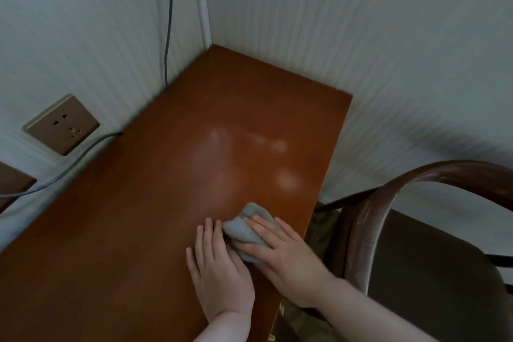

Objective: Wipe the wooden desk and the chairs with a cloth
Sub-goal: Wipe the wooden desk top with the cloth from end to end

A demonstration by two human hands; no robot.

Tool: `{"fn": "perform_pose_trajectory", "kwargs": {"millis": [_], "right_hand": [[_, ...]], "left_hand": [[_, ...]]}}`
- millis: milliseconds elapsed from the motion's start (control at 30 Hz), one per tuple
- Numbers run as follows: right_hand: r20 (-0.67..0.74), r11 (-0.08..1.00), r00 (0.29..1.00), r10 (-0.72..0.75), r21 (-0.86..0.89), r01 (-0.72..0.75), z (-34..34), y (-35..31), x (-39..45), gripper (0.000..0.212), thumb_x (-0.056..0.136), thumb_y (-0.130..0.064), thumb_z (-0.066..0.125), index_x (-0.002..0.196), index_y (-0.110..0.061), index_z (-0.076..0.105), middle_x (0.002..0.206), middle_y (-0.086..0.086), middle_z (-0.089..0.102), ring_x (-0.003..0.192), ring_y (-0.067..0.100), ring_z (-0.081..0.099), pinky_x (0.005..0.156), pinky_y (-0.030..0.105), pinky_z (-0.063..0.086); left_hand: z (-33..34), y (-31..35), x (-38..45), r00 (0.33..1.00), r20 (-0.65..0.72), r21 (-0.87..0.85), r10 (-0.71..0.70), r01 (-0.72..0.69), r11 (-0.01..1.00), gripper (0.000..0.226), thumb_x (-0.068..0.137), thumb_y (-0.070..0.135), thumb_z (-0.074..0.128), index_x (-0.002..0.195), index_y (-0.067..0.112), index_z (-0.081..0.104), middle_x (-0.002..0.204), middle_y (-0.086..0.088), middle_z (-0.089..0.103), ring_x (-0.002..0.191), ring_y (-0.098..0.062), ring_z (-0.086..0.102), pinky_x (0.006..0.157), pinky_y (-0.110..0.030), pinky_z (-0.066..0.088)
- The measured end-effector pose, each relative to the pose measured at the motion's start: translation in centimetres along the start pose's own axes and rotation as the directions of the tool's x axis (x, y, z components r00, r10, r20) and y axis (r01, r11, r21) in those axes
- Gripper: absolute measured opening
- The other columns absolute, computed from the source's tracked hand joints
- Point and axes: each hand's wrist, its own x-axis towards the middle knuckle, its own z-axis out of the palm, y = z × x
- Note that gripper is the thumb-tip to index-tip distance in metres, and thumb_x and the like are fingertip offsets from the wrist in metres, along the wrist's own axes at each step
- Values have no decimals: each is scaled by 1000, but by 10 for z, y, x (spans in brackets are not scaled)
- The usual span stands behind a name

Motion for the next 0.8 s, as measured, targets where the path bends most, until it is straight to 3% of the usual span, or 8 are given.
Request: {"fn": "perform_pose_trajectory", "kwargs": {"millis": [133,300,367,433,500,567,667,800], "right_hand": [[-113,974,975,191,-105,-203,-16,64,11,47,103,-39,26,149,-46,23,162,-3,12,148,11,0,120,39,-1],[-374,722,646,666,104,-684,-8,23,93,51,104,-36,28,154,-36,18,163,4,6,150,22,-1,120,47,3],[-336,798,738,586,79,-598,3,-6,89,51,104,-34,27,154,-36,16,163,4,2,149,21,-7,120,48,1],[-229,949,927,297,-33,-312,11,-19,53,51,102,-35,28,152,-40,19,163,-1,5,149,17,-7,121,46,0],[-78,995,994,74,-58,-79,15,-7,5,52,101,-36,31,150,-46,17,163,-7,4,149,11,-7,118,40,-5],[-60,991,997,43,-127,-50,9,28,-25,53,100,-37,33,149,-49,17,162,-8,10,149,11,-1,118,39,0],[-186,947,948,259,-144,-287,-11,67,-6,50,101,-42,22,150,-43,24,161,-2,18,149,12,2,121,41,6],[-305,774,727,615,59,-630,-20,45,67,50,104,-37,22,154,-38,15,163,1,1,149,17,-8,119,39,-7]], "left_hand": [[-2,6,1,999,30,30,-20,19,999,51,97,27,22,144,24,42,155,9,30,146,-10,15,120,-39,7],[-4,7,0,999,44,21,-26,26,999,49,97,24,26,144,23,40,155,8,31,146,-10,14,120,-39,6],[-4,5,0,998,60,13,-26,25,1000,48,98,23,29,145,24,39,155,9,29,147,-9,12,120,-38,4],[-5,4,1,998,61,1,-34,34,999,45,99,22,35,143,24,42,154,9,32,146,-10,16,120,-38,7],[-7,3,2,997,49,-50,-52,54,997,43,97,18,45,139,24,47,151,7,38,144,-12,23,120,-41,12],[-8,7,5,997,47,-76,-66,70,995,44,93,14,53,136,23,52,149,4,42,142,-17,28,119,-44,16],[-4,13,17,996,48,-43,71,-69,997,45,90,12,58,134,24,55,149,3,43,140,-20,30,118,-44,16],[8,16,34,971,86,58,225,-230,971,45,98,24,43,143,26,44,154,6,33,146,-15,19,120,-38,8]]}}
